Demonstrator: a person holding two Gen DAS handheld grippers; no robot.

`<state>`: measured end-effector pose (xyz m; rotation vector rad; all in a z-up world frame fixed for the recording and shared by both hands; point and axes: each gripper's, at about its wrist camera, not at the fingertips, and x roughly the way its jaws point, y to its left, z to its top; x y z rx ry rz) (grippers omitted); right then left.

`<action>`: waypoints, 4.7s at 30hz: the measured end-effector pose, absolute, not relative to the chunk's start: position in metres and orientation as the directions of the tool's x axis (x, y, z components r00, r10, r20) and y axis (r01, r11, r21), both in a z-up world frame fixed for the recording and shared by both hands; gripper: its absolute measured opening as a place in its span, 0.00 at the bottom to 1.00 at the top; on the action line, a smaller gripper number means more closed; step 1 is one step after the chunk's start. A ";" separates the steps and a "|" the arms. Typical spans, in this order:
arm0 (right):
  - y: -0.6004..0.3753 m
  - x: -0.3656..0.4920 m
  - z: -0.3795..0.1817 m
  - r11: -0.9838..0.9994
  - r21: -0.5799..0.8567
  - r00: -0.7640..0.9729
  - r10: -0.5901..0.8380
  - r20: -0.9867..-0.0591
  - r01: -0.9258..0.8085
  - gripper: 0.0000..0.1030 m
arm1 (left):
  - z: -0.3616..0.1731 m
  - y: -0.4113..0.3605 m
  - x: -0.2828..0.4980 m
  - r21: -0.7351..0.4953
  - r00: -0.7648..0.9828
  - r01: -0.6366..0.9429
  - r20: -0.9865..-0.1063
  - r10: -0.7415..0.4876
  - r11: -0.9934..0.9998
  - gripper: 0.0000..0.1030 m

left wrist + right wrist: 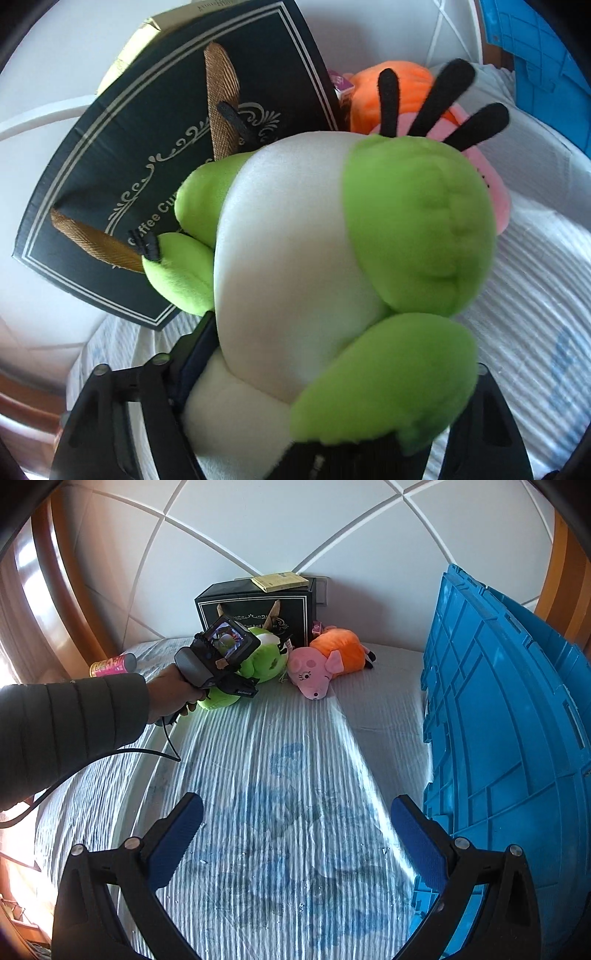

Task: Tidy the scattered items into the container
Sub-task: 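Grasp the green frog plush with the left tool while the right tool grasps the pink pig plush, then lift and carry the frog in the left tool and pig in the right tool over the crate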

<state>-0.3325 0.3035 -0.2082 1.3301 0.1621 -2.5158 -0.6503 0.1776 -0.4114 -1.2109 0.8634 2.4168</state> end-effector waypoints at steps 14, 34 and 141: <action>0.249 -0.418 -0.249 -0.951 -0.001 -0.588 -0.191 -0.786 0.311 1.00 | -0.336 0.107 -0.557 0.296 -0.669 -0.367 -0.743 0.028 -0.882 0.54; 0.260 -0.706 -0.404 -0.986 0.127 -0.534 -0.048 -0.844 -0.111 1.00 | -0.312 0.032 -0.402 0.348 -0.748 -0.242 -0.661 -0.054 -0.906 0.56; 0.470 -0.219 -0.026 -0.931 0.041 -0.774 -0.325 -0.543 0.362 0.56 | -0.021 0.265 -0.240 0.296 -0.881 -0.270 -0.459 0.111 -0.916 0.59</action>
